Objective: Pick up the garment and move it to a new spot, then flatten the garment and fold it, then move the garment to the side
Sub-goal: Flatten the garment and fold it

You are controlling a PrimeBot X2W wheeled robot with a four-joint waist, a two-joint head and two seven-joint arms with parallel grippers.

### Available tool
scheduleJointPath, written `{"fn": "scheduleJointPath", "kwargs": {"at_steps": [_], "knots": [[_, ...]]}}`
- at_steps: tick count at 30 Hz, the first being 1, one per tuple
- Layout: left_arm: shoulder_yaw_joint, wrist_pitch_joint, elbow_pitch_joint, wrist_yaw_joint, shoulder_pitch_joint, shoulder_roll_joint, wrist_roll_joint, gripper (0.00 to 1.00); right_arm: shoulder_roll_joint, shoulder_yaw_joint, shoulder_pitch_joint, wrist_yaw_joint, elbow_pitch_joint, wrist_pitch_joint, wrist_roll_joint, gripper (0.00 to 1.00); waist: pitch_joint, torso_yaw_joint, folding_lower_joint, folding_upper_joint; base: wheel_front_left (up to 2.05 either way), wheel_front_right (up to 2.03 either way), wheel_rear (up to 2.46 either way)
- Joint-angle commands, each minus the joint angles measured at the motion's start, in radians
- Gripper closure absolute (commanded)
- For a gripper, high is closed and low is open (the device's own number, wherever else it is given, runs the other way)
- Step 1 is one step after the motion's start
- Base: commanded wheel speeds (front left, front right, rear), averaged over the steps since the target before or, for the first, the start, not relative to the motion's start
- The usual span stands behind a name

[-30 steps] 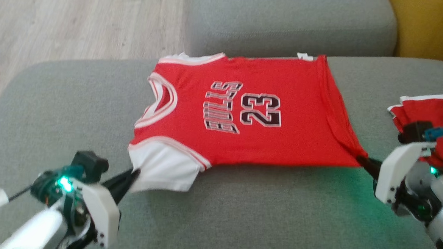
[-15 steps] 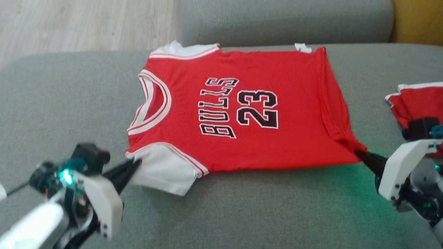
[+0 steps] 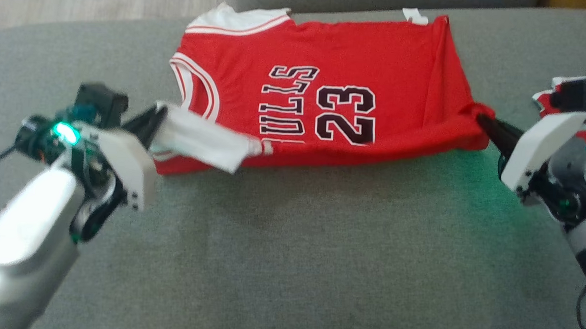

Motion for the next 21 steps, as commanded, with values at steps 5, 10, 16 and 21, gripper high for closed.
{"fn": "scheduleJointPath", "kwargs": {"at_steps": [5, 10, 16, 21], "knots": [[0.042, -0.007, 0.084, -0.004, -0.157, -0.006, 0.041, 1.00, 0.029, 0.000, -0.086, -0.001, 0.054, -0.032, -0.048, 1.00, 0.050, -0.008, -0.0002, 0.0000, 0.00, 0.00, 0.00], [0.020, -0.027, 0.190, -0.017, -0.233, -0.048, 0.068, 1.00, 0.064, 0.014, -0.139, -0.001, 0.119, -0.056, -0.074, 1.00, 0.080, -0.017, -0.0002, 0.0000, 0.00, 0.00, 0.00], [0.002, -0.115, 0.297, 0.003, -0.325, -0.099, 0.127, 0.01, 0.088, 0.017, -0.202, -0.001, 0.185, -0.114, -0.101, 0.00, 0.118, -0.023, -0.0002, 0.0000, 0.00, 0.00, 0.00], [0.039, -0.331, 0.363, 0.082, -0.386, -0.148, 0.169, 0.00, 0.114, -0.020, -0.254, -0.001, 0.221, -0.263, -0.112, 0.00, 0.132, -0.027, -0.0002, 0.0000, 0.00, 0.00, 0.00]]}}
